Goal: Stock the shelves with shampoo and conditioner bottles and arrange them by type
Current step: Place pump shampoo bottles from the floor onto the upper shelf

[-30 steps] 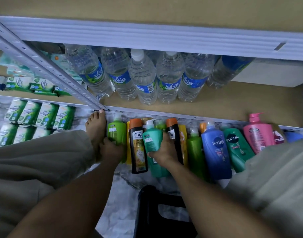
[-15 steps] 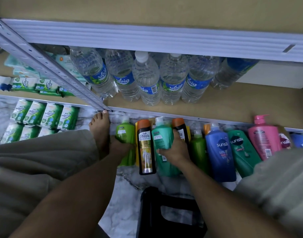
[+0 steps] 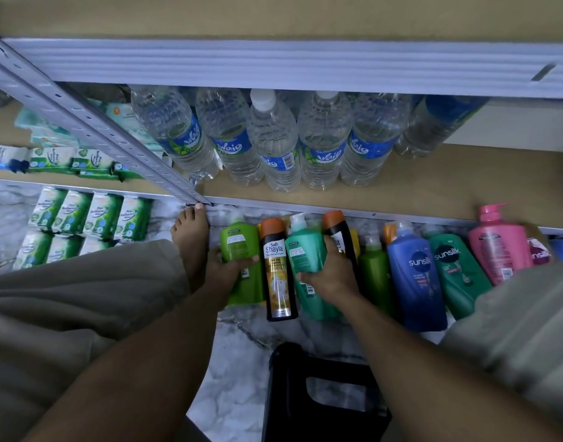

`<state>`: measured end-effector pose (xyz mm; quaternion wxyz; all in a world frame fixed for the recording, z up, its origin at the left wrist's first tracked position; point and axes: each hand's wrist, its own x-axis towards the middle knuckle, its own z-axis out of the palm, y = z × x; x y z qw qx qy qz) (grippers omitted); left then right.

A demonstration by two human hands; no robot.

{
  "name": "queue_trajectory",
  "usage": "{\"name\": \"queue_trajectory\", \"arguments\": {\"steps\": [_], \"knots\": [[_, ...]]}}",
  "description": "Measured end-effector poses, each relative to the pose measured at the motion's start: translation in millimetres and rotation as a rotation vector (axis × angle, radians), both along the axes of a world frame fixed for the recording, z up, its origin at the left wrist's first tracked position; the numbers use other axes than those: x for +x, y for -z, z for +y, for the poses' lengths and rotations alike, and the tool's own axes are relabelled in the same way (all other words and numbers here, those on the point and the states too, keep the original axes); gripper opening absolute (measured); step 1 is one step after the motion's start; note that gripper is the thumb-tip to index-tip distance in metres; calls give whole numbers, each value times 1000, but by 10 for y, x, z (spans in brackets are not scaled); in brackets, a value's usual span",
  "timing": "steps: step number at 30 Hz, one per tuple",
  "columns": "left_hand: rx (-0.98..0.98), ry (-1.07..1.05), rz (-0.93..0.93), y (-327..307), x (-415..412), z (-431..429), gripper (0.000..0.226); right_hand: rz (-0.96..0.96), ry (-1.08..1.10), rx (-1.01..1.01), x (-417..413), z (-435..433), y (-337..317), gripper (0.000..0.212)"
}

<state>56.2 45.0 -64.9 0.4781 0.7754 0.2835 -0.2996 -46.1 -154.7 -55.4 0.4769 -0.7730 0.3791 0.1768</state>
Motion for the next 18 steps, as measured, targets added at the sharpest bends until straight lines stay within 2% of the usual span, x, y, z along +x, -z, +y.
{"name": "queue_trajectory", "arguments": {"steps": [1,3,8,11,12,15,18], "knots": [[-72,4,13,-159,-121,-97,74,-2,3,4,0,-10,-12,100],[-46,65,32,-168,-37,-42,87,-13,-2,6,0,-47,-64,99],[0,208,-28,-585,-64,-220,97,-71,-123,-41,28,-260,-418,107],[-2,274,-189,-1100,-134,-379,82,-122,-206,-97,26,-424,-798,116],[5,286,-224,-1357,-203,-435,84,-145,-227,-109,12,-477,-936,118],[19,261,-279,-1548,-329,-434,89,-224,-293,-140,-58,-602,-1363,118],[-102,203,-352,-1909,-469,-541,85,-333,-323,-146,-166,-682,-1763,114]]}}
